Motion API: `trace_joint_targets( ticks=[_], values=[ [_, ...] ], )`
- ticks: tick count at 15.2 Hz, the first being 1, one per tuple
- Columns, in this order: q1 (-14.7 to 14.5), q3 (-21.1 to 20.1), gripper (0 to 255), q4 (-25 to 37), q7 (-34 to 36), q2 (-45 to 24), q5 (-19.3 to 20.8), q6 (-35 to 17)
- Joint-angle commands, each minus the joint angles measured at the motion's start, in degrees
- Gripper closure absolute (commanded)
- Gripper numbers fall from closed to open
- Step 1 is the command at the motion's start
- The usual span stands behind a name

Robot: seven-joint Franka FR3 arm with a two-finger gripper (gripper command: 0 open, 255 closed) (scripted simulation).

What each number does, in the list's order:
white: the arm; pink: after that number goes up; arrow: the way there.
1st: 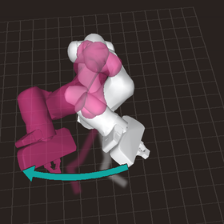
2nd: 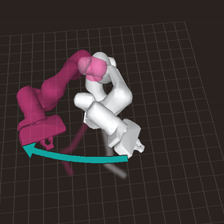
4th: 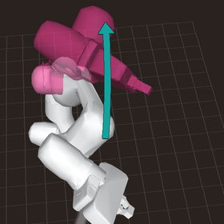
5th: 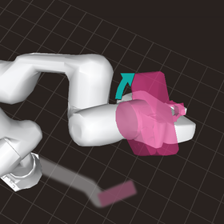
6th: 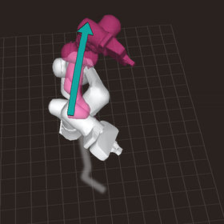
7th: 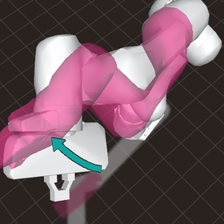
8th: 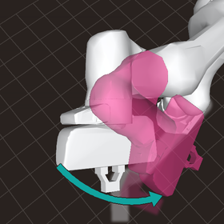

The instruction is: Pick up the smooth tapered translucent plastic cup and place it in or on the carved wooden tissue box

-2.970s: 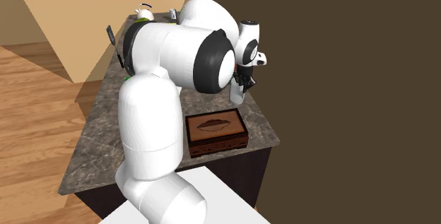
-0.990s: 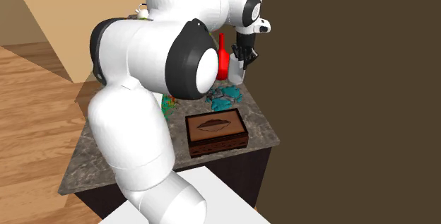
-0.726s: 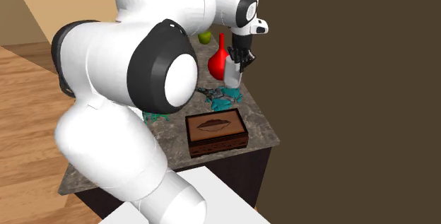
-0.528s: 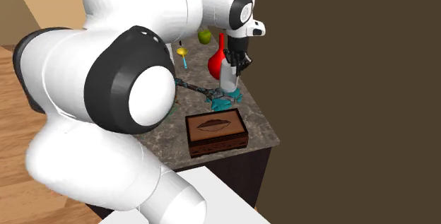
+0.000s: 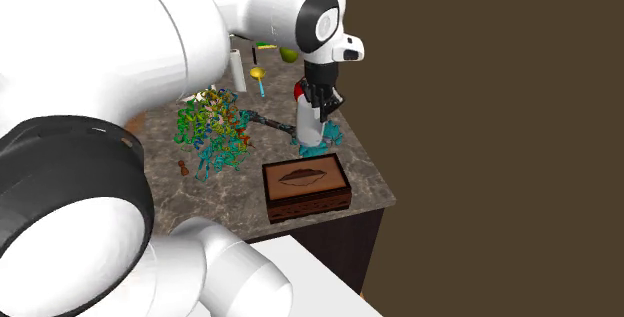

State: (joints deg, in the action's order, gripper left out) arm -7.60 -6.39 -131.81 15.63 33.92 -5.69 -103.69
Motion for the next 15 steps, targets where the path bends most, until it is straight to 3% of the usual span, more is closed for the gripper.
trace_joint_targets(
  ticks=[1,2,15],
  values=[
    [-0.29,0.4,255,-3.07,-0.2,5.21,-0.25,2.14],
    [-0.42,0.71,255,-4.56,-0.36,8.12,-0.27,3.58],
    [-0.73,0.1,255,-14.95,-0.81,8.73,-0.96,-6.19]
  ],
)
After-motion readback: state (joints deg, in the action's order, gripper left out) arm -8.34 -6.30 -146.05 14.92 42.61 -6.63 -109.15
